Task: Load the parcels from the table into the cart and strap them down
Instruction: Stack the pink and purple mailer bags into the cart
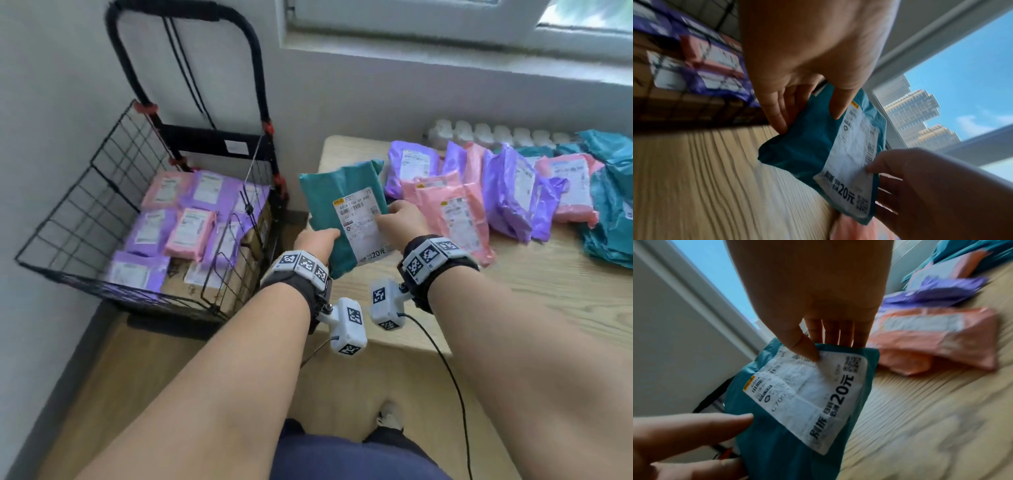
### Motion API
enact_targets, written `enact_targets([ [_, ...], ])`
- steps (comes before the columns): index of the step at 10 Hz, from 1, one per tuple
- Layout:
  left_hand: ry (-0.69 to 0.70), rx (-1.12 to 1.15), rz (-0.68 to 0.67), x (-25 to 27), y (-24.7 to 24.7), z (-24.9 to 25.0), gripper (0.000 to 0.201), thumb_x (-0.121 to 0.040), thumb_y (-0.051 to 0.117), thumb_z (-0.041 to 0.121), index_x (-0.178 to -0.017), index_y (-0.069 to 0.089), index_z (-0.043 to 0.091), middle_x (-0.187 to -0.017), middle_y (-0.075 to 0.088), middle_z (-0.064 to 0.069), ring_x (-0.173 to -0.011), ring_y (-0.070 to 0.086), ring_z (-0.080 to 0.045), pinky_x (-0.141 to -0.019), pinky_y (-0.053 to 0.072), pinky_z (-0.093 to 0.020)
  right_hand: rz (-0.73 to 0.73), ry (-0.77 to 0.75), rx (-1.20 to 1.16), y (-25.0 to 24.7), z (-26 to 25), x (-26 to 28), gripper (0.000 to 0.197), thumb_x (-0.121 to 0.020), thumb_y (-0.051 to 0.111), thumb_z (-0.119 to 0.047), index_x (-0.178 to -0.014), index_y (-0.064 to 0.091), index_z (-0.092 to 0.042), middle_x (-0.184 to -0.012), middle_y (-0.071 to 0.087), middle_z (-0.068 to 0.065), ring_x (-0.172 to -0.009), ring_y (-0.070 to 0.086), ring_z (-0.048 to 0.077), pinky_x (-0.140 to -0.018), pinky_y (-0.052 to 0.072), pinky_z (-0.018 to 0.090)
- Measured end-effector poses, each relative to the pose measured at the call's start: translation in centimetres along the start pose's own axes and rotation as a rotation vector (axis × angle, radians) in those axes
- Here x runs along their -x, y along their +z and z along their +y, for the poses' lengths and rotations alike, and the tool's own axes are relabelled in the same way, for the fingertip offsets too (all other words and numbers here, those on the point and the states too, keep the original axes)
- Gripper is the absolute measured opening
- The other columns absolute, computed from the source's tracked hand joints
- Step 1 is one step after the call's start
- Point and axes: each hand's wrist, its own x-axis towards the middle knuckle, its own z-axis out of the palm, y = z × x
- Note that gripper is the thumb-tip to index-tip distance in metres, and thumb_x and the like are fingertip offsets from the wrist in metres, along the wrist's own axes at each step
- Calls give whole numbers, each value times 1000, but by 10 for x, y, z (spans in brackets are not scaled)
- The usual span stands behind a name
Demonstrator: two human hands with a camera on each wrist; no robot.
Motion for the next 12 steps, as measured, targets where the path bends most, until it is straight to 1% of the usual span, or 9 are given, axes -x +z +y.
enact_targets([
  [2, -50, 60, 83, -21, -129, -7, 47, -81, 62, 26, -123, 56, 7, -126, 59, -12, -111, 60, -29, -96, 51, -43, -143, -105, 71, 103, -84, 15, 18, -83, 49, -7, -93, 61, -17, -84, 62, 2, -75, 61, 20, -67, 52, 31],
  [3, -85, 121, 152, -51, -174, -27, 60, -67, 58, 30, -122, 53, 7, -125, 59, -14, -108, 62, -30, -94, 52, -46, -204, -154, 110, 147, -113, 20, 19, -86, 48, -11, -95, 62, -20, -88, 64, 0, -73, 62, 15, -65, 54, 30],
  [4, -112, 205, 173, -53, -209, -31, 28, -85, 55, 20, -111, 57, 9, -124, 59, -9, -104, 60, -23, -97, 50, -43, -278, -209, 155, 184, -139, 21, 17, -87, 50, -12, -95, 62, -19, -86, 65, -1, -75, 65, 17, -65, 55, 29],
  [5, -143, 233, 191, -68, -237, -36, 21, -94, 50, 18, -73, 50, 20, -102, 53, -7, -95, 50, -20, -99, 47, -40, -346, -263, 211, 216, -160, 13, 15, -88, 51, -10, -93, 62, -18, -82, 63, -2, -69, 61, 14, -59, 49, 23],
  [6, -167, 222, 230, -88, -259, -40, 19, -87, 53, 24, -69, 46, 23, -88, 59, -5, -99, 59, -25, -99, 49, -45, -414, -285, 281, 246, -180, -3, 17, -87, 49, -7, -91, 63, -15, -87, 64, 3, -76, 62, 20, -64, 50, 27],
  [8, -185, 279, 337, -117, -296, -31, 42, -96, 48, 21, -132, 51, -1, -136, 53, -20, -124, 54, -33, -102, 46, -44, -552, -307, 355, 301, -217, -39, 19, -83, 51, -3, -93, 66, -9, -93, 66, 10, -89, 65, 28, -80, 57, 36],
  [9, -243, 285, 345, -141, -302, -35, 44, -97, 46, 20, -135, 48, -2, -138, 50, -21, -127, 51, -34, -105, 44, -44, -622, -401, 548, 330, -224, -59, 24, -85, 48, -4, -101, 66, -2, -97, 65, 12, -88, 63, 27, -78, 57, 35],
  [10, -276, 330, 363, -158, -308, -37, 43, -96, 48, 19, -134, 50, -2, -139, 50, -21, -128, 49, -34, -103, 43, -39, -708, -440, 736, 355, -230, -69, 19, -92, 44, -9, -98, 61, -4, -99, 60, 8, -82, 50, 21, -50, 39, 23],
  [12, -417, 51, 281, -186, -315, -65, 41, -102, 36, 11, -140, 40, -4, -144, 42, -23, -134, 41, -34, -109, 37, -38, -875, -393, 924, 404, -215, -99, 35, -91, 54, -11, -125, 56, -2, -131, 56, 17, -94, 47, 19, -63, 40, 19],
])
